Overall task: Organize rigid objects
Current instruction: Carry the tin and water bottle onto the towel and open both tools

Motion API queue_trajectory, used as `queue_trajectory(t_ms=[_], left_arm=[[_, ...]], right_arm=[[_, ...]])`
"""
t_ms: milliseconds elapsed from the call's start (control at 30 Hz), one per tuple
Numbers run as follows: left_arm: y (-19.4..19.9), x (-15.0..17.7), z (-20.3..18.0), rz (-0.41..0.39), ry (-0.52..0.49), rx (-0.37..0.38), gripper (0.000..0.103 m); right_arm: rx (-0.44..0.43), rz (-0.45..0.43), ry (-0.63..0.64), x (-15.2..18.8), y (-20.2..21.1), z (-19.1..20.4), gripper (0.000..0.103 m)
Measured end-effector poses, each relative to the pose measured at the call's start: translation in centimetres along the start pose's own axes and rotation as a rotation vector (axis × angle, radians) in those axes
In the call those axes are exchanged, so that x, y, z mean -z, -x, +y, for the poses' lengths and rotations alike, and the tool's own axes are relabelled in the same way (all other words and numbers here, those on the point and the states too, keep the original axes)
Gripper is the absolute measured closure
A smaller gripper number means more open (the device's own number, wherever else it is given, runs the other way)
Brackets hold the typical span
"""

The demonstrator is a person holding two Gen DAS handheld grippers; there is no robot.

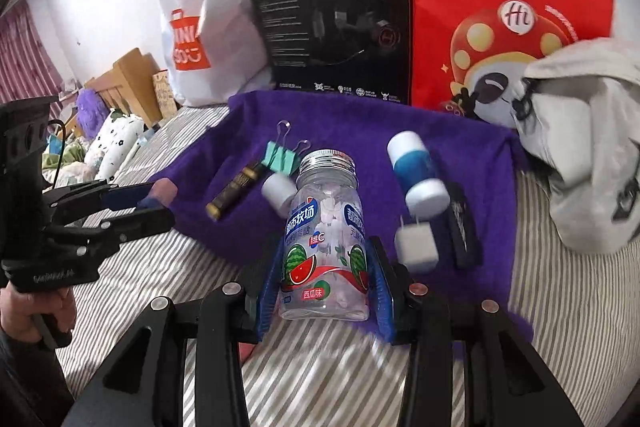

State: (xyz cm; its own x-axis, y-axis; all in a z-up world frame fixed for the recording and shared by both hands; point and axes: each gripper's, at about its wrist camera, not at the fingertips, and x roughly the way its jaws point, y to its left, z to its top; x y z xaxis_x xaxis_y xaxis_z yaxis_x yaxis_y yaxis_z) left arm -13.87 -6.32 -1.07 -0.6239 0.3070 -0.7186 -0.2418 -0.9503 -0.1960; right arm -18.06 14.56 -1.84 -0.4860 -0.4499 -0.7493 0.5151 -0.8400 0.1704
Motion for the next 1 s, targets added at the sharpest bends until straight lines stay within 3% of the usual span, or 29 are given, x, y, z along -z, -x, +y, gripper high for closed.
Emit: queue_trajectory(t_ms=[433,1000], left_arm=[[-6.7,-0.8,0.1,0.12,-0.034,0.005,0.061],[-8.0,-0.2,0.1,0.153,-0.105,-0.004,0.061]], right_arm=[[0.026,0.129,0.056,-1.7,-6.6,-1.0,0.062],[0.003,0.169,0.2,-1.2,-8.5,0.0,0.062]])
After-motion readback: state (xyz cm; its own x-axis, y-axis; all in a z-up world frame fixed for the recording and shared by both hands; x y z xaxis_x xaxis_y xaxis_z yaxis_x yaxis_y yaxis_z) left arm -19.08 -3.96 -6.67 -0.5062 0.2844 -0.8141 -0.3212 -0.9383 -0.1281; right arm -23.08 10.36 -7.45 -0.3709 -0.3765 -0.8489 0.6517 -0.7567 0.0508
